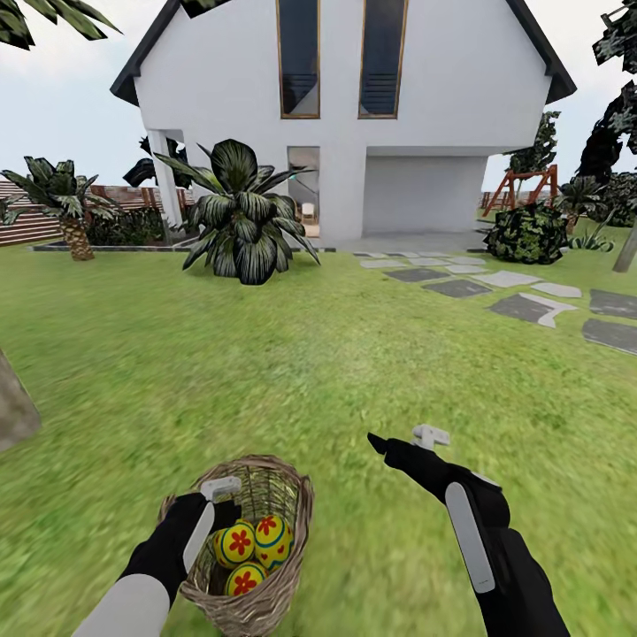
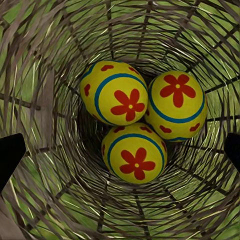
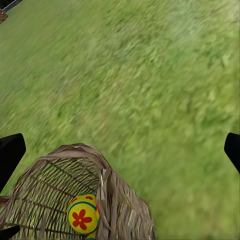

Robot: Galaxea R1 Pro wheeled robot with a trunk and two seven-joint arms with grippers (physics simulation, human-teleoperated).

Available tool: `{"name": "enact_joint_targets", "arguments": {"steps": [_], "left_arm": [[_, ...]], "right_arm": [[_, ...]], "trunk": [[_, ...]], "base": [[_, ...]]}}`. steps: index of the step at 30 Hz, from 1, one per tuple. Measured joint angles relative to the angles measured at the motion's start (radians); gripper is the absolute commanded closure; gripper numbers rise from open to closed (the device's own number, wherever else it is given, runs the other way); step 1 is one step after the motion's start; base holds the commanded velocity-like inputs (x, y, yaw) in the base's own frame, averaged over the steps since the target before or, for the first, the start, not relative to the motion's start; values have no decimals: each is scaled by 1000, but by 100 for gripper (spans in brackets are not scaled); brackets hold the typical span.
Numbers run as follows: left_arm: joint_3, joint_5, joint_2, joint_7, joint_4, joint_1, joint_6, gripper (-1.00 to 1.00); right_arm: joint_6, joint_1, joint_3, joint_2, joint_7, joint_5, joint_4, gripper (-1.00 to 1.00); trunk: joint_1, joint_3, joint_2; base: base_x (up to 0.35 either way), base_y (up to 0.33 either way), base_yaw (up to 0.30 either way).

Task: Take the three Easter eggs out of the wicker basket on the lawn in the garden, then place them on the lawn next to a single tree (choose any tree) so that all three eggs are next to the same tree and none are left in the basket.

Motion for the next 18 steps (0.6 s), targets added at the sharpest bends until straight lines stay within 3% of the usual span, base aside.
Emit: {"name": "enact_joint_targets", "arguments": {"steps": [8,18], "left_arm": [[0,2,-2,-6,0,0,1,-100],[0,0,-2,-7,0,0,5,-100]], "right_arm": [[-1,0,-1,0,0,0,1,-100],[-3,0,0,0,0,0,1,-100]], "trunk": [[0,0,0],[0,0,0]], "base": [[3,0,0],[98,12,0]]}}
